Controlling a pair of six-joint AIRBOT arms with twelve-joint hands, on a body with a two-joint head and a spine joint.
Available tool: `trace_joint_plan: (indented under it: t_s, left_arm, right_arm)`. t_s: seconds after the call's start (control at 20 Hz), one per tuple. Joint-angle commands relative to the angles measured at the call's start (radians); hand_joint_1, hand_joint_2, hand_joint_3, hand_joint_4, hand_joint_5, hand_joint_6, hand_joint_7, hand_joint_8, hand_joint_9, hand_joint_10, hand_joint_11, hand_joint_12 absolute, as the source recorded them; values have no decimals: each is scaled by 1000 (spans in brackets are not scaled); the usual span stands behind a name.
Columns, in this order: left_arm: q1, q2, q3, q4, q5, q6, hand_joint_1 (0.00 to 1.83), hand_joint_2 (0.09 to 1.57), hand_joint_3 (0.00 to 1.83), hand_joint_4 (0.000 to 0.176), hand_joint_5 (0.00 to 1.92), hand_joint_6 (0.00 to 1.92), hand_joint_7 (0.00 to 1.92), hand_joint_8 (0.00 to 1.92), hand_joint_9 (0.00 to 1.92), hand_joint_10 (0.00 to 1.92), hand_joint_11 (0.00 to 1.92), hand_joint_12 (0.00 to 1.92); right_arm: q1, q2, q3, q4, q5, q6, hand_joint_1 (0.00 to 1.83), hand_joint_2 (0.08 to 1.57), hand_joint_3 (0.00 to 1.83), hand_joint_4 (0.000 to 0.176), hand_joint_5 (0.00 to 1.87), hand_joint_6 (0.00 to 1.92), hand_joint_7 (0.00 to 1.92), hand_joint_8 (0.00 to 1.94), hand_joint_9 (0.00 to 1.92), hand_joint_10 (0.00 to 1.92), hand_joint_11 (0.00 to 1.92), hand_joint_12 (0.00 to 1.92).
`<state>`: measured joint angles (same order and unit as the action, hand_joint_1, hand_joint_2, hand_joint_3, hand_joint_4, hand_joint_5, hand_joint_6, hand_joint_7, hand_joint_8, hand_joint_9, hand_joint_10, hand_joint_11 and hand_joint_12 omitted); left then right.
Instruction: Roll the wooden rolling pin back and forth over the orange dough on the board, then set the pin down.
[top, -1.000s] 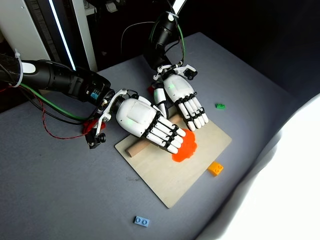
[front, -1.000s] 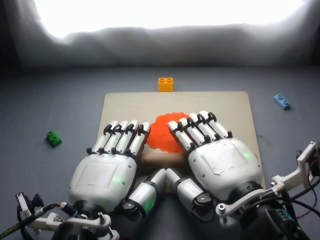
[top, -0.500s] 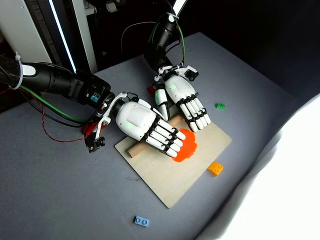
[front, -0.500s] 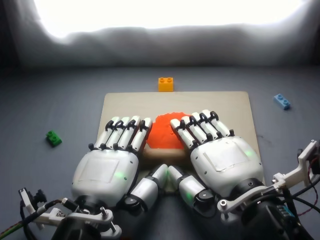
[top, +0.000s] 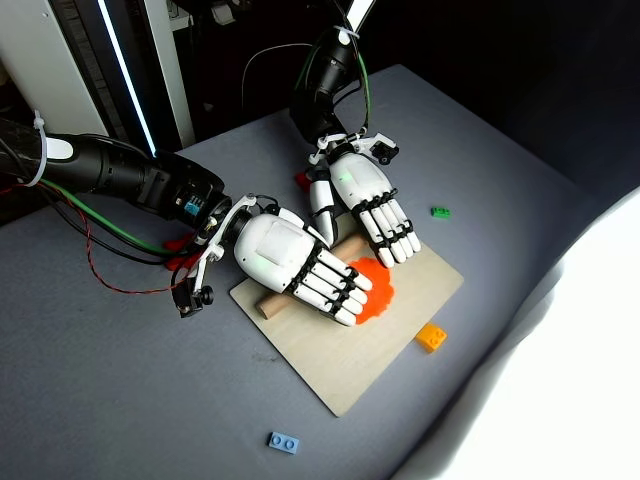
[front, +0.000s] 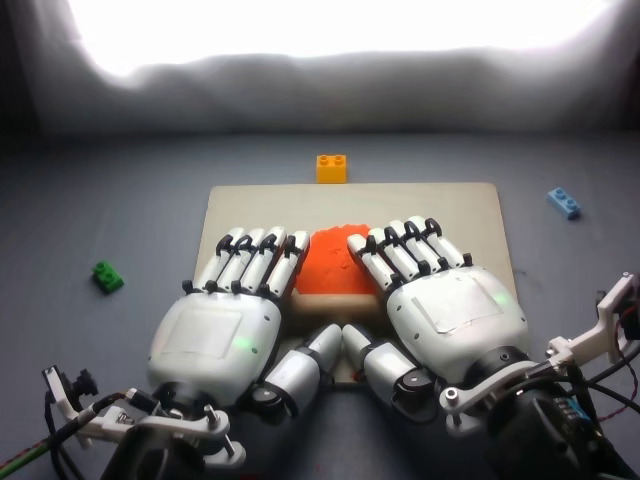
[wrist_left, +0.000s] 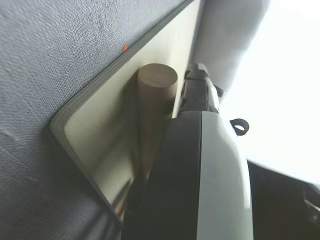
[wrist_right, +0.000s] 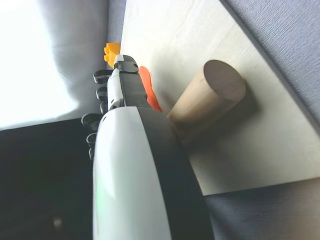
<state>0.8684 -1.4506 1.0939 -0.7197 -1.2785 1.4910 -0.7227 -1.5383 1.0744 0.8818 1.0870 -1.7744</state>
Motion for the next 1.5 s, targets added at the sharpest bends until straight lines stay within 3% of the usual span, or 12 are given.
trace_joint_plan:
  t_s: [0.0,1.45]
  left_arm:
    - [-8,0,5,65,-94,-3,0,1441,13,0,0,0,0,0,0,0,0,0]
    - [-54,-15,70,55,-30,-35,0,1470,14,0,5,2,0,0,0,0,0,0]
  right_arm:
    - [12,1,4,-76,71,8,0,1530,14,0,43,7,30,3,0,0,0,0]
    - [36,-3,77,-76,49,52,0,1527,5,0,59,10,46,8,2,1,0,0]
